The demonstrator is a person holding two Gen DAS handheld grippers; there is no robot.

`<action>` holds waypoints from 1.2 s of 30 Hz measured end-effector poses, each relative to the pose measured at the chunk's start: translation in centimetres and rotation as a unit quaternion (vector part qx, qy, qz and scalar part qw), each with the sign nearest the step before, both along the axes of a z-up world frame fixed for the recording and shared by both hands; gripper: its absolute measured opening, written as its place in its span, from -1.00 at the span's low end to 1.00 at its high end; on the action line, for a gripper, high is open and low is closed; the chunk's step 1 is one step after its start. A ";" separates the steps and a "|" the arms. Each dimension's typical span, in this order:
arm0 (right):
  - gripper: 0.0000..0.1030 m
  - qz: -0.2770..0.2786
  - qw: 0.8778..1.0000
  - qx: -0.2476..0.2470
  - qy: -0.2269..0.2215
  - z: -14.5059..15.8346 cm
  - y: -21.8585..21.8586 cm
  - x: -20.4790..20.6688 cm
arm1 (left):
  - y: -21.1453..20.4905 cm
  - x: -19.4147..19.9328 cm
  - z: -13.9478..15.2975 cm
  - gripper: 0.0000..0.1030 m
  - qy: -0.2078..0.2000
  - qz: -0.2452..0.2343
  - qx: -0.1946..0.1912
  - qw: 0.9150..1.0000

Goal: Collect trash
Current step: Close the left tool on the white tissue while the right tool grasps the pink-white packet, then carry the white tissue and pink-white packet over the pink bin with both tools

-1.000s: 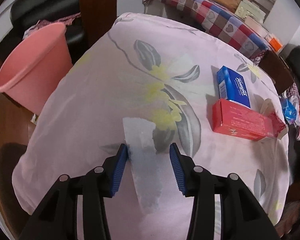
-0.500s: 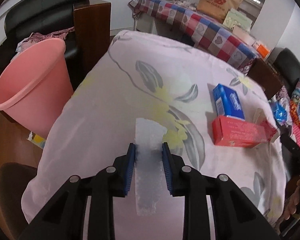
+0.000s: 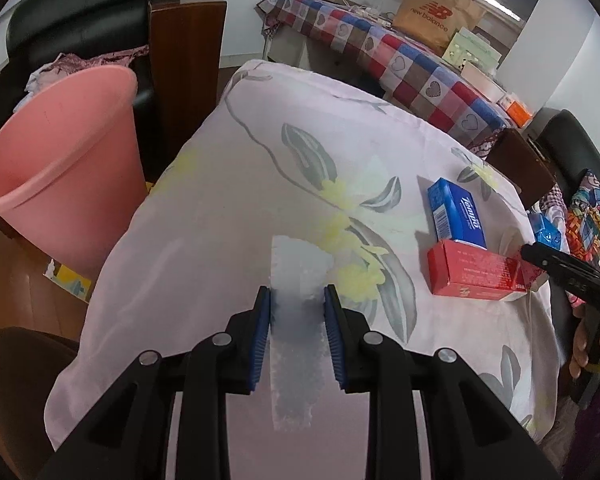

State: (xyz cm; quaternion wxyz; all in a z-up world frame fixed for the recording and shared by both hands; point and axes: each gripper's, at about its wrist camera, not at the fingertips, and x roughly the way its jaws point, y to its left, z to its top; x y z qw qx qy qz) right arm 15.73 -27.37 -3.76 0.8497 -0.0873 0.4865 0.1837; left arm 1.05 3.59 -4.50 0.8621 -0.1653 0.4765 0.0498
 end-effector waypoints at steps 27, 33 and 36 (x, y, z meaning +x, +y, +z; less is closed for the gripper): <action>-0.82 -0.018 0.997 0.050 -0.060 4.8 3.2 -1.2 | 4.3 -1.8 4.1 -0.49 -0.084 0.020 0.005 0.996; -0.82 0.023 0.993 0.092 -0.075 6.6 8.4 -2.9 | 5.8 -2.8 5.4 -0.49 -0.105 0.034 0.005 0.994; -0.82 0.051 0.990 0.111 -0.073 6.9 12.0 -3.6 | 6.8 -3.3 6.0 -0.49 -0.112 0.042 0.010 0.993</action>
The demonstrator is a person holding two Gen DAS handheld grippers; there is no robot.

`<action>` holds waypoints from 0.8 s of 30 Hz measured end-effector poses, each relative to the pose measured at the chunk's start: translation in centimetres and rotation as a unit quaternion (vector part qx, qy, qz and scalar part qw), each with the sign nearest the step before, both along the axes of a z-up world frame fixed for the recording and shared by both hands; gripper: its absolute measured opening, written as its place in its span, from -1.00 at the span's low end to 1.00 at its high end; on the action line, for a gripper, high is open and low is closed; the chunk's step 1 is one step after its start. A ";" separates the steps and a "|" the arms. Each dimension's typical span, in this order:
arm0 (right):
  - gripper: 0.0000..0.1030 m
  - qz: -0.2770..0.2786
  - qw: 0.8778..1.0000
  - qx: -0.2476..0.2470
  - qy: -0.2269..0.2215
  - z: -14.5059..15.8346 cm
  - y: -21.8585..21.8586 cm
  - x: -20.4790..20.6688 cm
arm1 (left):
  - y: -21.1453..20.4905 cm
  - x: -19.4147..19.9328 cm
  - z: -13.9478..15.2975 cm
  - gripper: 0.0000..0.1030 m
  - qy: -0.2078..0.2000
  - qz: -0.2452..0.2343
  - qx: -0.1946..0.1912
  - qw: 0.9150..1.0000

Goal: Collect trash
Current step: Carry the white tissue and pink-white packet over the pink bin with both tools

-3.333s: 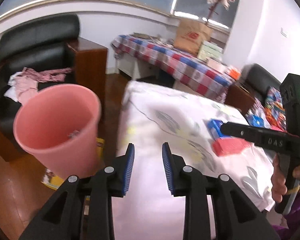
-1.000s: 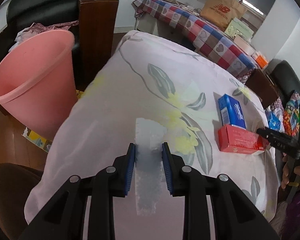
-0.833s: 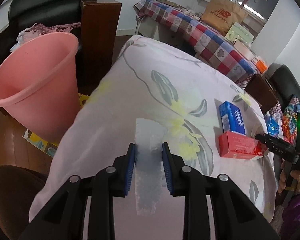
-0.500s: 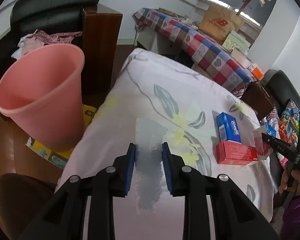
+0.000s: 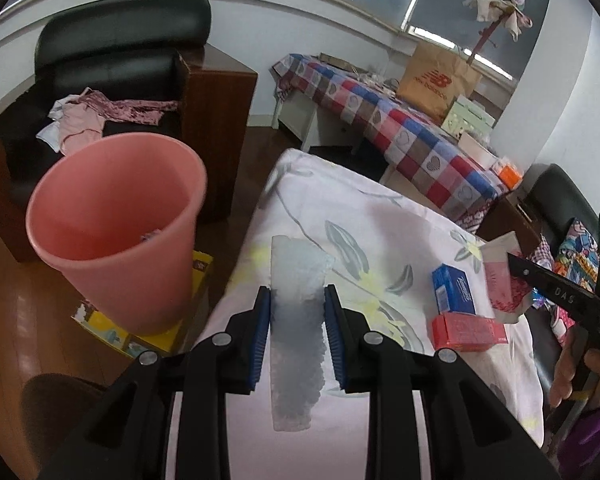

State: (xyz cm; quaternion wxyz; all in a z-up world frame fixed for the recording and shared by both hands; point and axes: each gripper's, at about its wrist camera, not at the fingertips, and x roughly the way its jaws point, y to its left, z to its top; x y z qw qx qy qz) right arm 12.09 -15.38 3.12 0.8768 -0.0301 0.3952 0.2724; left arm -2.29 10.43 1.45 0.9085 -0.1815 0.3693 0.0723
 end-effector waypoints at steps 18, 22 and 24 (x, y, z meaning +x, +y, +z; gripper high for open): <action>-0.82 0.134 0.991 0.031 0.010 1.6 17.2 -2.8 | 7.4 -2.6 2.3 -0.49 -0.017 0.068 0.038 0.997; -0.82 0.153 0.987 0.039 0.015 2.0 20.3 -3.0 | 9.0 -2.8 2.6 -0.49 -0.023 0.080 0.043 0.996; -0.82 0.163 0.986 0.041 0.019 1.9 21.9 -3.1 | 10.2 -2.9 2.7 -0.49 -0.027 0.086 0.041 0.995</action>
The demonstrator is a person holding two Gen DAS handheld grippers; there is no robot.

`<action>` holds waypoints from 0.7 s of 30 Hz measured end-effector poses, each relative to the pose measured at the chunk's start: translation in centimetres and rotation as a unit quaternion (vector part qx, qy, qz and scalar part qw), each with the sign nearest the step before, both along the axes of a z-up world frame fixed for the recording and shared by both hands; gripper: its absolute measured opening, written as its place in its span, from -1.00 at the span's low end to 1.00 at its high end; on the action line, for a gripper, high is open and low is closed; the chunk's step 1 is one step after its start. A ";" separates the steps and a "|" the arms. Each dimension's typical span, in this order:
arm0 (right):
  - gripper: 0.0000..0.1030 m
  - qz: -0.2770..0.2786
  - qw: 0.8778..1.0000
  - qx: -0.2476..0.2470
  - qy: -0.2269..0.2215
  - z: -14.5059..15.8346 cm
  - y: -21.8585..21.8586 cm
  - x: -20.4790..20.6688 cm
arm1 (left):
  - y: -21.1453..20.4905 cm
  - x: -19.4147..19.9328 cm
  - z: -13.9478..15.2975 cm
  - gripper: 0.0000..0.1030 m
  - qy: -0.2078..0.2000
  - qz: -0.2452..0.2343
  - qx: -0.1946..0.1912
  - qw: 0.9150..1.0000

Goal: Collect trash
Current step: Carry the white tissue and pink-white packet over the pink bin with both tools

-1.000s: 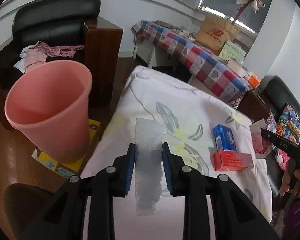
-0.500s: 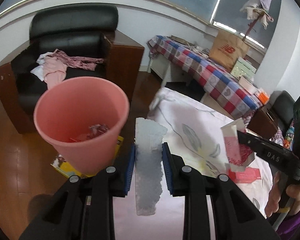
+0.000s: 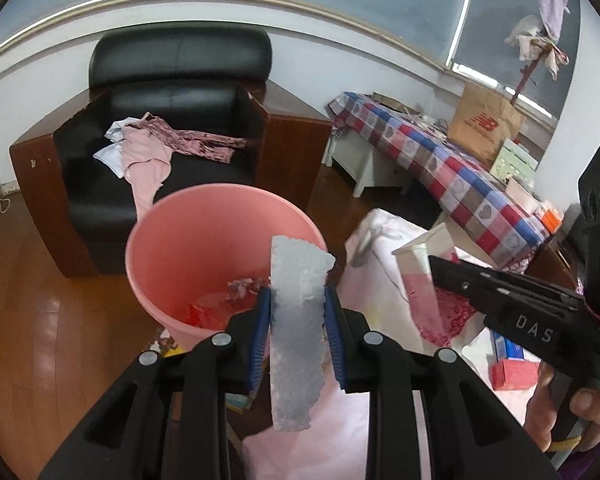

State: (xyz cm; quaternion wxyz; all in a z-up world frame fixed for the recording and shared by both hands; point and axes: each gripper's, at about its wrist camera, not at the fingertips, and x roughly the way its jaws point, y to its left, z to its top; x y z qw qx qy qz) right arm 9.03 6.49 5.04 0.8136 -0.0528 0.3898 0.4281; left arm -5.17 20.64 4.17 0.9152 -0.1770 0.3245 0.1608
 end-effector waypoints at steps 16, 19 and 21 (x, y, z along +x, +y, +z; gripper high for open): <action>-0.82 0.047 0.998 -0.017 0.027 -3.1 10.5 2.2 | 10.8 3.4 -1.6 -0.49 0.032 0.034 -0.011 0.999; -0.82 0.054 0.997 -0.026 0.041 -4.3 12.6 3.2 | 11.7 4.7 -2.5 -0.49 0.042 0.034 -0.013 0.998; -0.82 0.058 0.997 -0.035 0.046 -5.2 13.9 3.4 | 12.4 5.4 -3.3 -0.49 0.050 0.035 -0.021 0.998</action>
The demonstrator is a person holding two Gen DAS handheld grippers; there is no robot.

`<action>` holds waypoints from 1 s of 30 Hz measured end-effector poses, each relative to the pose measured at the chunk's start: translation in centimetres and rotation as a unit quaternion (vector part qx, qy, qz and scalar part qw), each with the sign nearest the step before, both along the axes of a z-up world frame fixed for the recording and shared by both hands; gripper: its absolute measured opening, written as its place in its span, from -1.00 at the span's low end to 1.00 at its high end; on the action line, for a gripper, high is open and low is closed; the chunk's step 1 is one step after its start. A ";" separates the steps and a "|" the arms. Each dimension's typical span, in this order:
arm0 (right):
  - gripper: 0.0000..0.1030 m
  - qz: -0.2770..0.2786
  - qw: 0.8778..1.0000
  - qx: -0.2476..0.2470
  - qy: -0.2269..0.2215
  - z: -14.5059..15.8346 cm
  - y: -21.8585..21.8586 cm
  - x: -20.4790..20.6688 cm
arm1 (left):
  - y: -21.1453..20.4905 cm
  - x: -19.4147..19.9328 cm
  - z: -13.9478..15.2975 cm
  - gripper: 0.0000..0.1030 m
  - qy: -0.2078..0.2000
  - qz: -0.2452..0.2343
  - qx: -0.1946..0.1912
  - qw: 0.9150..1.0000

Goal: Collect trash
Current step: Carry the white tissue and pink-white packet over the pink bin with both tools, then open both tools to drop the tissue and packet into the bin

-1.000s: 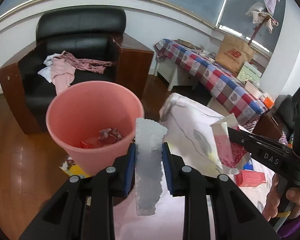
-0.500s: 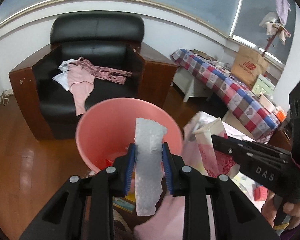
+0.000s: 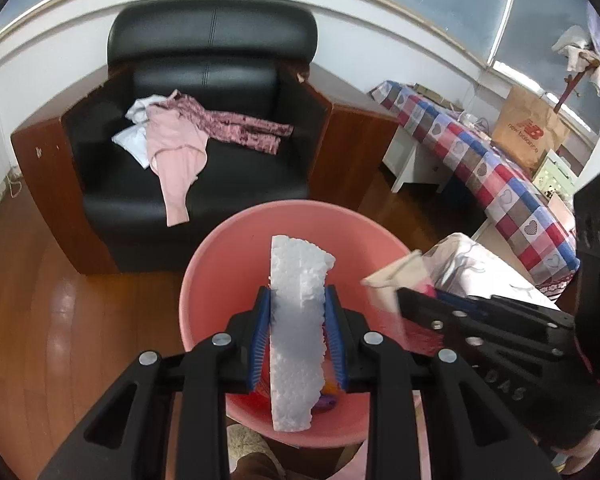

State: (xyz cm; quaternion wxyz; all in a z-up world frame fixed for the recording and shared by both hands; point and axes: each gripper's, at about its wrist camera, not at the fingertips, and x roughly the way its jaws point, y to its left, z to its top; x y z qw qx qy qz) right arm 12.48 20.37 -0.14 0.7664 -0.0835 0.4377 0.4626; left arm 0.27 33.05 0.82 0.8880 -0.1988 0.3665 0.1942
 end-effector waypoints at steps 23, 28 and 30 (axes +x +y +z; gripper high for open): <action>-0.50 -0.014 0.999 -0.048 0.020 -3.5 3.4 1.4 | 1.9 0.3 -1.4 -0.30 0.007 0.027 -0.028 0.999; -0.50 -0.016 0.999 -0.039 0.017 -2.8 2.9 1.4 | 1.6 -0.2 -0.8 -0.30 -0.001 0.025 -0.026 0.999; -0.50 -0.018 0.999 -0.034 0.014 -2.4 2.5 1.3 | 1.2 -0.4 -0.4 -0.30 -0.004 0.022 -0.024 0.999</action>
